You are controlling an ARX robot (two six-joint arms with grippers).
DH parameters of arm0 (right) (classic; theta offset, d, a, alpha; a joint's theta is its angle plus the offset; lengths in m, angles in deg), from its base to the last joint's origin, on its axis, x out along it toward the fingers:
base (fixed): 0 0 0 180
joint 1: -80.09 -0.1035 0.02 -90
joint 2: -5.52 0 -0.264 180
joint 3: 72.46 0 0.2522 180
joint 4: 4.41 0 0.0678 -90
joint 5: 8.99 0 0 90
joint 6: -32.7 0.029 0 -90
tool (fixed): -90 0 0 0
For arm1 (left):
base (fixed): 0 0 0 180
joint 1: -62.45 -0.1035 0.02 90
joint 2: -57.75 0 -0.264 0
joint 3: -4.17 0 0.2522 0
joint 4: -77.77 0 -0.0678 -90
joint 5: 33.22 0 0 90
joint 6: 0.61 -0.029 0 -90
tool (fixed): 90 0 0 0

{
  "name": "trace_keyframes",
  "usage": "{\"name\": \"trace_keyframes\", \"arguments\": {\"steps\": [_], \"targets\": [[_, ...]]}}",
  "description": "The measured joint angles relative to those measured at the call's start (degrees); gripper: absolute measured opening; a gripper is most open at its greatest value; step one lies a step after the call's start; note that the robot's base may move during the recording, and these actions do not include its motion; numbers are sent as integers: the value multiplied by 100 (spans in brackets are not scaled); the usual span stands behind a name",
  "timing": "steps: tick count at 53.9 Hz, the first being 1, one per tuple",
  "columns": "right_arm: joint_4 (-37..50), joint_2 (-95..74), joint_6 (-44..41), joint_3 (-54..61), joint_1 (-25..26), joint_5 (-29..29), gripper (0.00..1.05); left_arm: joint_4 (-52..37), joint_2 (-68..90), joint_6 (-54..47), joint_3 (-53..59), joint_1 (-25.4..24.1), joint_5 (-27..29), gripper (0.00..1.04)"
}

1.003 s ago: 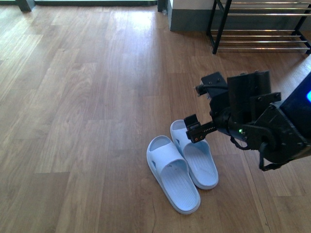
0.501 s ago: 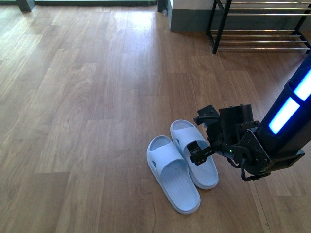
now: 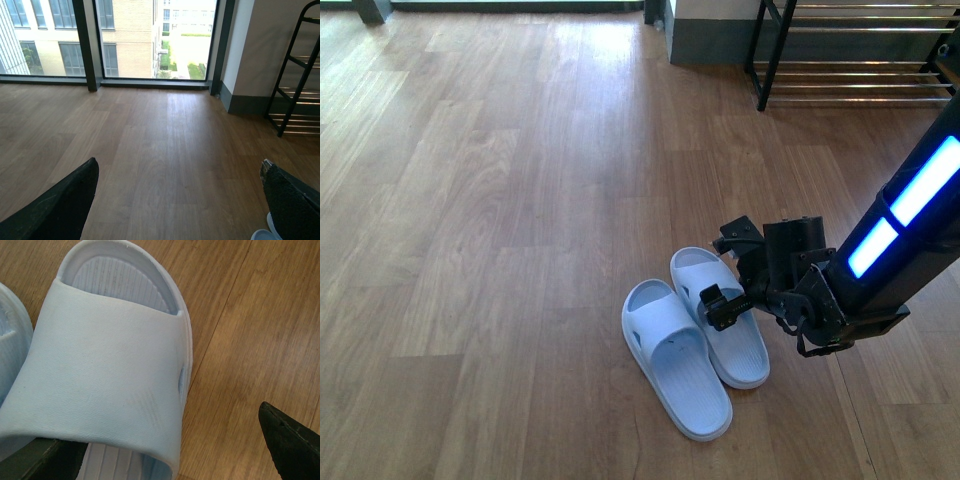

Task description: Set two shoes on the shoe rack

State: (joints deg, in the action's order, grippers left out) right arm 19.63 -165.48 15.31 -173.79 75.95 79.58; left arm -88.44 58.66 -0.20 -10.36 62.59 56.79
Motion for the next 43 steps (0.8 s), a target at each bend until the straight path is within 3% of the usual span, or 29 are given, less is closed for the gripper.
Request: {"name": "trace_keyframes", "arguments": {"steps": [10, 15, 43], "targets": [[-181, -264, 76, -376, 11, 17, 95, -2, 0, 2, 0, 0, -2, 95], [-199, -404, 153, -542, 9, -4, 79, -2, 0, 2, 0, 0, -2, 95], [120, -407, 730, -339, 13, -52, 10, -2, 0, 2, 0, 0, -2, 95]]}}
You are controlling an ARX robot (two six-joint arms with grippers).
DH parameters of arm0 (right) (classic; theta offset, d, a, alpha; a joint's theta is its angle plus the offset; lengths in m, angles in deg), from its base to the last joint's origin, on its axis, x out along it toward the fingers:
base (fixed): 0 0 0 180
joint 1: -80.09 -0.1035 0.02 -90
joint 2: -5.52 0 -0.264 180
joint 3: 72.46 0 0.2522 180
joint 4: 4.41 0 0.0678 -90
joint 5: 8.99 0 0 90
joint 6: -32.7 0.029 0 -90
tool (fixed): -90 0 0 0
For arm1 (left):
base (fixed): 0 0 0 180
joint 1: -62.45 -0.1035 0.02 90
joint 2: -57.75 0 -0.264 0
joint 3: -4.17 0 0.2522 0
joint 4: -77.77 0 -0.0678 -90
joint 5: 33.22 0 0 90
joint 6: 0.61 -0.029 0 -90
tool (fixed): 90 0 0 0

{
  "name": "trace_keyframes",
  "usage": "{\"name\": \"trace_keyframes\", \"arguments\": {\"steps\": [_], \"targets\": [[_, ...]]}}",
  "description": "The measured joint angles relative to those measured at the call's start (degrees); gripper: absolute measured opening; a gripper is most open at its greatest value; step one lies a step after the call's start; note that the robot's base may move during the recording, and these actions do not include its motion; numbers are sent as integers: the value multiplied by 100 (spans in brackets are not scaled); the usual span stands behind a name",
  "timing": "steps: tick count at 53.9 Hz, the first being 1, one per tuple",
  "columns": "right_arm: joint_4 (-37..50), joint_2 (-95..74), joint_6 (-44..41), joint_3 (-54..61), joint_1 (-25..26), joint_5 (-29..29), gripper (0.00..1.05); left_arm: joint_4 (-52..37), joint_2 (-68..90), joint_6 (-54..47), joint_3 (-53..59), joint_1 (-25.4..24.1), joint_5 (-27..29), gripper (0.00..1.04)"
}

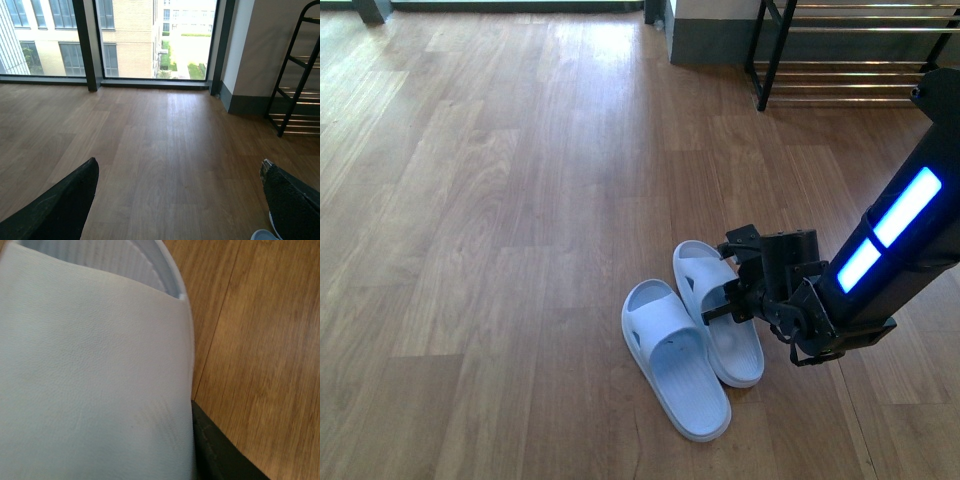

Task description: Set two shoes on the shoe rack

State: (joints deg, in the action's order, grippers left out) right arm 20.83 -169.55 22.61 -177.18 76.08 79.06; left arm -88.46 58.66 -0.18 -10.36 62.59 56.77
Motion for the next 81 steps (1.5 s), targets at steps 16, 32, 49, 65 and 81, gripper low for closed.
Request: {"name": "trace_keyframes", "arguments": {"steps": [16, 32, 49, 65, 81], "targets": [[837, 1088, 498, 1486, 136, 28, 1, 0, 0, -2, 0, 0, 0, 95], [1414, 4601, 728, 4957, 560, 610, 1, 2, 0, 0, 0, 0, 0, 95], [195, 8487, 625, 7224, 796, 1060, 1, 0, 0, 0, 0, 0, 0, 95], [-431, 10321, 750, 7842, 793, 992, 1, 0, 0, -2, 0, 0, 2, 95], [-433, 10321, 752, 7842, 787, 994, 1, 0, 0, 0, 0, 0, 11, 95]]}}
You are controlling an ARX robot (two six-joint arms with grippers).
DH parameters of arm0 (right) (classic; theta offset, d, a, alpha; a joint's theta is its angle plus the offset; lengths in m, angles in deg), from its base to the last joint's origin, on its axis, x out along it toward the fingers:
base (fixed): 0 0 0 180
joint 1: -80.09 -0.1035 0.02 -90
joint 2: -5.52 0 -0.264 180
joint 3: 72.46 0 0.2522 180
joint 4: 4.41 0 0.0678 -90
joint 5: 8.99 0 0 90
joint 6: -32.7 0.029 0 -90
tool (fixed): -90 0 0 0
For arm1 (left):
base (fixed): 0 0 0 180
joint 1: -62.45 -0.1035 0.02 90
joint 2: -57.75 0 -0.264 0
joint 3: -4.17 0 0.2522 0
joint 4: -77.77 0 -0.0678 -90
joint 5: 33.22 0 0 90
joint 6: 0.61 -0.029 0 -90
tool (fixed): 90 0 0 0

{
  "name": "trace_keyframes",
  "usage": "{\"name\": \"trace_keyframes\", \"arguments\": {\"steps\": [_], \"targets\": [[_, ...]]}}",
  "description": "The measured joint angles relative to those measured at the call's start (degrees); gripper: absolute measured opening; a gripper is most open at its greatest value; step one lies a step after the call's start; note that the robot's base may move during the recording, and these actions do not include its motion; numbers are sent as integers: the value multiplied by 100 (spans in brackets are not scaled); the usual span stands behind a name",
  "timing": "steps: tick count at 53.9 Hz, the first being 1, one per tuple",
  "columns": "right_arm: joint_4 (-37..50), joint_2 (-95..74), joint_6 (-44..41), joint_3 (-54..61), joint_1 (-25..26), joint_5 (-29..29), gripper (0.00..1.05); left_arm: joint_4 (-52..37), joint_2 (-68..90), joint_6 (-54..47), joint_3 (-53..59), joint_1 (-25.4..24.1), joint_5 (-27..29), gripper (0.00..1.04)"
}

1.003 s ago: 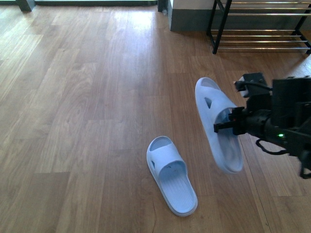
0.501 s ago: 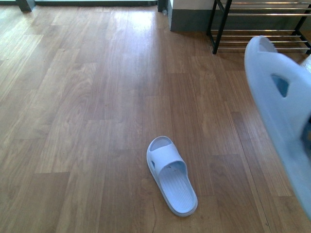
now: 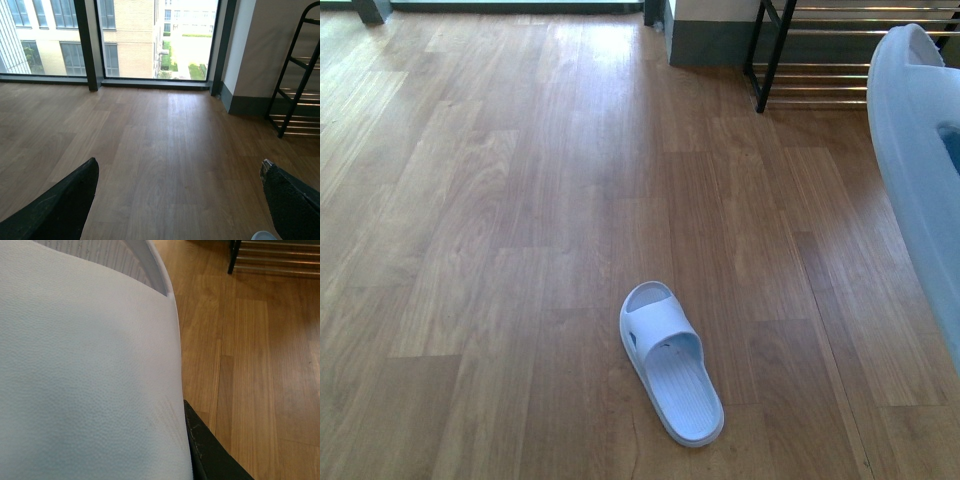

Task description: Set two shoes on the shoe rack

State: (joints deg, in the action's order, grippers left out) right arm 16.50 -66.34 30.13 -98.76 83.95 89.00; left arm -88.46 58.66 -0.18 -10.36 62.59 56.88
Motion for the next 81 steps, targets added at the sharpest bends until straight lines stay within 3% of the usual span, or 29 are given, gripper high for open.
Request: {"name": "trace_keyframes", "arguments": {"steps": [75, 81], "targets": [[-13, 22, 2, 9, 20, -20, 1, 2, 0, -7, -2, 0, -7, 95], [-13, 22, 2, 9, 20, -24, 1, 894, 778, 741, -339, 354, 1274, 95]]}}
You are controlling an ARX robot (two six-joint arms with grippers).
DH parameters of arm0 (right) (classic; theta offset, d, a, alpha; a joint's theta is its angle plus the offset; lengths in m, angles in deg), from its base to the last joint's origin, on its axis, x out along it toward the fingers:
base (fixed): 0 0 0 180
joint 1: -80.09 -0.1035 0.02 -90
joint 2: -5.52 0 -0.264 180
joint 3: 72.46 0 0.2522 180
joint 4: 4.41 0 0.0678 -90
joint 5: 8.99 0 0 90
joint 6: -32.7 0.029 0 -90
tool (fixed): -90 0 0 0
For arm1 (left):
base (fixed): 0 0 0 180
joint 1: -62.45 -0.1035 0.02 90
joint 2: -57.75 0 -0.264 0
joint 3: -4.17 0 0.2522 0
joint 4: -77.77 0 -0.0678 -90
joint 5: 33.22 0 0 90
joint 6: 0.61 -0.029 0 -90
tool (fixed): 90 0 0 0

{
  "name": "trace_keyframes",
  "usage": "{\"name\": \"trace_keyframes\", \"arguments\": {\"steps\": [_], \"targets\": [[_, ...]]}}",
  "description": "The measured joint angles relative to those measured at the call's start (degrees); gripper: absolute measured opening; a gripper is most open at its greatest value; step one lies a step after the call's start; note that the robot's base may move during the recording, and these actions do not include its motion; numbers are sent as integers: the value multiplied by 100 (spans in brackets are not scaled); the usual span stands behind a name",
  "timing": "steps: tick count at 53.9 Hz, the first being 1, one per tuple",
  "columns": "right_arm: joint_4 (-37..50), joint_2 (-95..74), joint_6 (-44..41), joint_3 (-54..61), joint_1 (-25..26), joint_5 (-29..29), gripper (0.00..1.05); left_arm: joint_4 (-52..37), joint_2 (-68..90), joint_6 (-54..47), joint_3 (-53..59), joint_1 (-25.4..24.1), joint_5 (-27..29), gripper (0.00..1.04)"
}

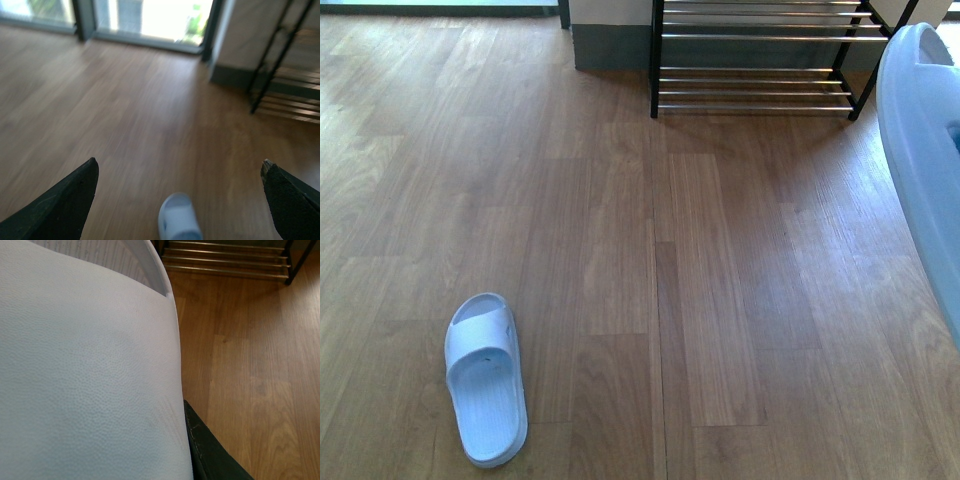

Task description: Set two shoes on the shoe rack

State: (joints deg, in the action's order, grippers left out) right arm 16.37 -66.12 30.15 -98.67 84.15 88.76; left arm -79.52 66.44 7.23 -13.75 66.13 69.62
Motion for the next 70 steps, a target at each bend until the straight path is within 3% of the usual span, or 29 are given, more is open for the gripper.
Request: {"name": "trace_keyframes", "arguments": {"steps": [1, 5, 11, 16, 20, 28, 41, 70], "targets": [[0, 0, 0, 0, 0, 0, 1, -52, 426, 160, -17, -28, 197, 95], [0, 0, 0, 0, -2, 24, 1, -800, 1720, 323, 50, -238, -20, 95], [0, 0, 0, 0, 0, 11, 1, -2837, 4227, 337, 74, -590, -560, 95], [0, 0, 0, 0, -2, 7, 1, -3960, 5694, 299, 9, -669, -636, 95], [0, 0, 0, 0, -2, 9, 1, -5445, 7969, 168, -354, -691, -719, 95], [0, 0, 2, 0, -2, 4, 1, -6533, 10692, 7, -1088, -629, -671, 95], [0, 0, 0, 0, -2, 4, 1, -6325, 14010, -181, -2739, -295, -380, 95], [0, 0, 0, 0, -2, 7, 1, -4715, 15816, 177, -5987, -37, -55, 95]]}}
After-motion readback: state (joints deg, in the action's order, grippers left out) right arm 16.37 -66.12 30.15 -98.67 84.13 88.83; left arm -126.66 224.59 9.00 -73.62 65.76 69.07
